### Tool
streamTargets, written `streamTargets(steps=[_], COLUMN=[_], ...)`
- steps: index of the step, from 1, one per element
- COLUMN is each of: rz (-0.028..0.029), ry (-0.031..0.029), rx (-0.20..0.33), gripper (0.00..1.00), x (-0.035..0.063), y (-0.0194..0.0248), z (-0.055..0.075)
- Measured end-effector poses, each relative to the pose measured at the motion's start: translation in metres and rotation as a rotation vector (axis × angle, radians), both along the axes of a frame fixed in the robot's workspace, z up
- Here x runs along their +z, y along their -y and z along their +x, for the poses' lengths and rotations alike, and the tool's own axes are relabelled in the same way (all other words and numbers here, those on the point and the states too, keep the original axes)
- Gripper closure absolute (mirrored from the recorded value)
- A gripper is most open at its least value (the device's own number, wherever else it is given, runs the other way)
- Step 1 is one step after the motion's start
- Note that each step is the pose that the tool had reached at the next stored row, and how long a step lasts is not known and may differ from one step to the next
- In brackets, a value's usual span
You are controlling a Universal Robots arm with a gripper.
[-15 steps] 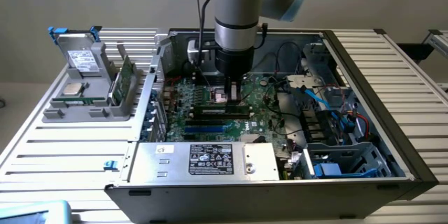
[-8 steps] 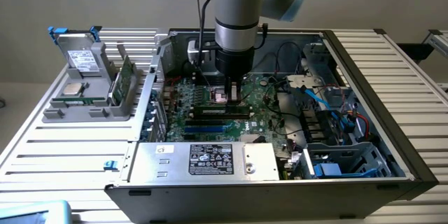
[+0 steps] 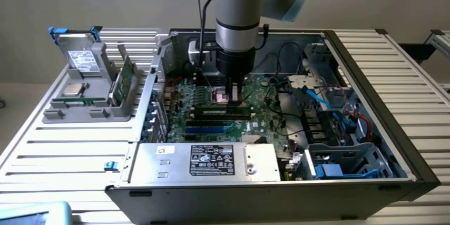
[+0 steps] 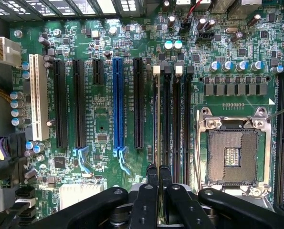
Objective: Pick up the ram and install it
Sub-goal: 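Insert the ram into the slot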
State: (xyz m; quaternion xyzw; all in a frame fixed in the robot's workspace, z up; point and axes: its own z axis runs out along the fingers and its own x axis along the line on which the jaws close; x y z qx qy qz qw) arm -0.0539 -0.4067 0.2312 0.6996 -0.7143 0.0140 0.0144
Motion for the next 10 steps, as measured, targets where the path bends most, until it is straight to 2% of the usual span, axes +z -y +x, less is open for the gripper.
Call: streamTargets(steps=[10], rz=[-0.0001], ry=[0.0], rx=[0.0], gripper=[0.87], x=[-0.0004], y=[-0.0011], z=[-0.0001])
